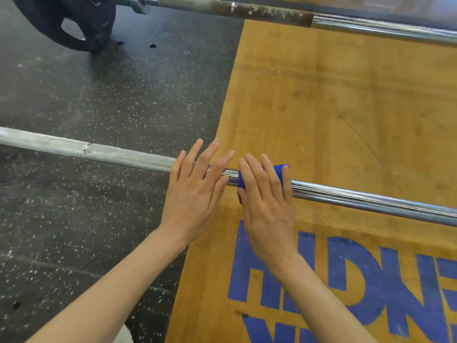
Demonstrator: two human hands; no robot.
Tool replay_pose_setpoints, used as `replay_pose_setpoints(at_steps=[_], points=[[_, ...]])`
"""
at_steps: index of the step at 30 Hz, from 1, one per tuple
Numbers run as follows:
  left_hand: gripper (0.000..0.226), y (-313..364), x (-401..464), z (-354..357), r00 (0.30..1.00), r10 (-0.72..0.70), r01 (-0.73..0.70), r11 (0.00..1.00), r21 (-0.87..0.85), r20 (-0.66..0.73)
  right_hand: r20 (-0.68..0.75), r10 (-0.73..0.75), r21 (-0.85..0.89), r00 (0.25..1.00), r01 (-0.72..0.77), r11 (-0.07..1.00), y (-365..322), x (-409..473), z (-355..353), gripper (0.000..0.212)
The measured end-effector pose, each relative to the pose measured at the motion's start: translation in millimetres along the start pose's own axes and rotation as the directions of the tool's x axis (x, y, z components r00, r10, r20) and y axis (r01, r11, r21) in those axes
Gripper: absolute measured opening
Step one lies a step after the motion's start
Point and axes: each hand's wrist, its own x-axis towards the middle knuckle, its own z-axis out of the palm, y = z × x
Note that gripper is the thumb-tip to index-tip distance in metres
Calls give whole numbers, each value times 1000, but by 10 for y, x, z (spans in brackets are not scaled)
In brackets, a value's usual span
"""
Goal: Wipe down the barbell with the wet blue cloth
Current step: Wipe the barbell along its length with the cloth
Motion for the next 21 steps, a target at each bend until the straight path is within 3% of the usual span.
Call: replay_pose_setpoints(at_steps=[2,6,11,15,19,21], points=[[49,2,9,12,1000,7,-8,1000,-27,-10,2,28,-19,1000,-28,999,122,-19,-47,44],[48,-10,70,61,999,23,-26,998,-58,-46,-85,262,-18,961,-265,964,-34,158,-3,48],[49,-55,171,108,996,45,-49,997,-56,-78,-29,137,-5,990,-137,991,-44,-60,75,45],[49,-57,259,155,993,55,-59,997,-41,-102,-106,268,8,958,-269,963,-198,331,190,45],[47,-92,337,145,993,76,-78,997,-17,-95,-75,62,-47,995,-66,997,73,181,211,42],[48,-89,379,143,993,80,-82,996,-22,-91,-129,175,-51,976,-183,982,216,141,190,43]])
